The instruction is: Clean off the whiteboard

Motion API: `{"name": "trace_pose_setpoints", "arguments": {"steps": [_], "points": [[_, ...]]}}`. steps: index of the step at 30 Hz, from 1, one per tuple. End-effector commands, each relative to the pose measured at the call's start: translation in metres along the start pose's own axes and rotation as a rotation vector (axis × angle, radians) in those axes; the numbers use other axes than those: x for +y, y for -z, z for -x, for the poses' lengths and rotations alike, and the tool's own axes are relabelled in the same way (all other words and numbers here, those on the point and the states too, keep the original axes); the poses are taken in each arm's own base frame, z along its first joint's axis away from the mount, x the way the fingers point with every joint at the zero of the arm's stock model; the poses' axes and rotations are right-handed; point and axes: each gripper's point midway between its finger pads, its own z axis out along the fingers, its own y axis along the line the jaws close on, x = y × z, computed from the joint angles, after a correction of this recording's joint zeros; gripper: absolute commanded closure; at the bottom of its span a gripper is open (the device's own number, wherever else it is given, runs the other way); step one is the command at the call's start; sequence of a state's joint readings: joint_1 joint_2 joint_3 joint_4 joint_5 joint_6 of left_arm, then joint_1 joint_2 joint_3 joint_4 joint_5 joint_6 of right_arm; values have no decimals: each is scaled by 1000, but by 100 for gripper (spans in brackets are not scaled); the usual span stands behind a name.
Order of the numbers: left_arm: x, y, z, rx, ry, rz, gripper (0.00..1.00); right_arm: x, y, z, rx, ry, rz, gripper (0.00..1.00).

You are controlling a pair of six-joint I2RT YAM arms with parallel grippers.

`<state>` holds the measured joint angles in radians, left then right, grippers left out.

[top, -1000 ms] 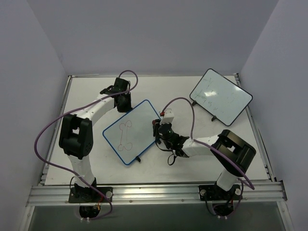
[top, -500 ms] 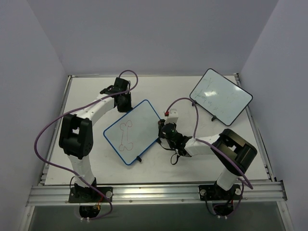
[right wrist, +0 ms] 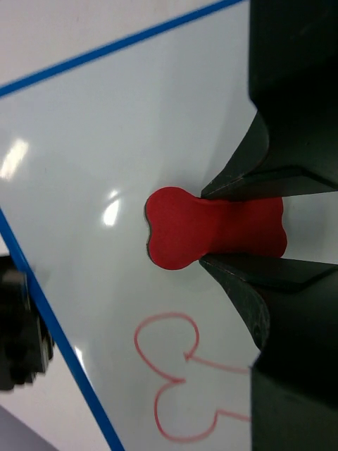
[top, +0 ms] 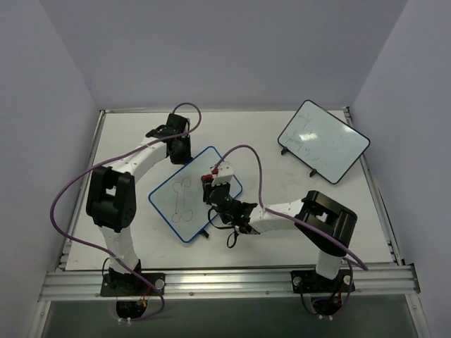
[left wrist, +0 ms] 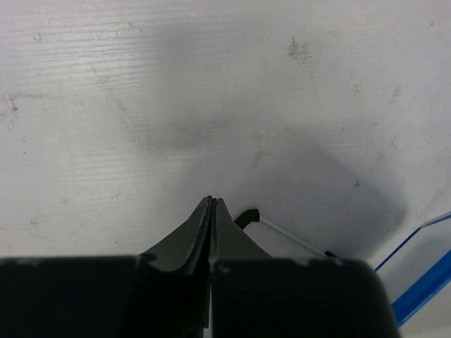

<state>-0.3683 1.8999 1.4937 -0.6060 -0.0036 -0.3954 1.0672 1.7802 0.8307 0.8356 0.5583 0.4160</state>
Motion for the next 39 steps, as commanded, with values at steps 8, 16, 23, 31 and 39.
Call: {"name": "trace_pose_setpoints", "arguments": {"steps": [8, 16, 23, 31, 39], "points": [[-19, 9, 0, -9, -15, -62, 95, 23, 18, -80, 207, 98, 83, 79], [-18, 9, 0, -11, -14, -60, 95, -15, 25, -91, 210, 84, -1, 78], [-18, 8, 0, -10, -16, -59, 95, -37, 29, -93, 212, 46, -41, 78], [-16, 10, -1, -9, -18, -52, 95, -58, 25, -94, 237, 0, -122, 78], [-16, 9, -1, -9, -16, -50, 95, -75, 25, -93, 236, -35, -160, 78]]}}
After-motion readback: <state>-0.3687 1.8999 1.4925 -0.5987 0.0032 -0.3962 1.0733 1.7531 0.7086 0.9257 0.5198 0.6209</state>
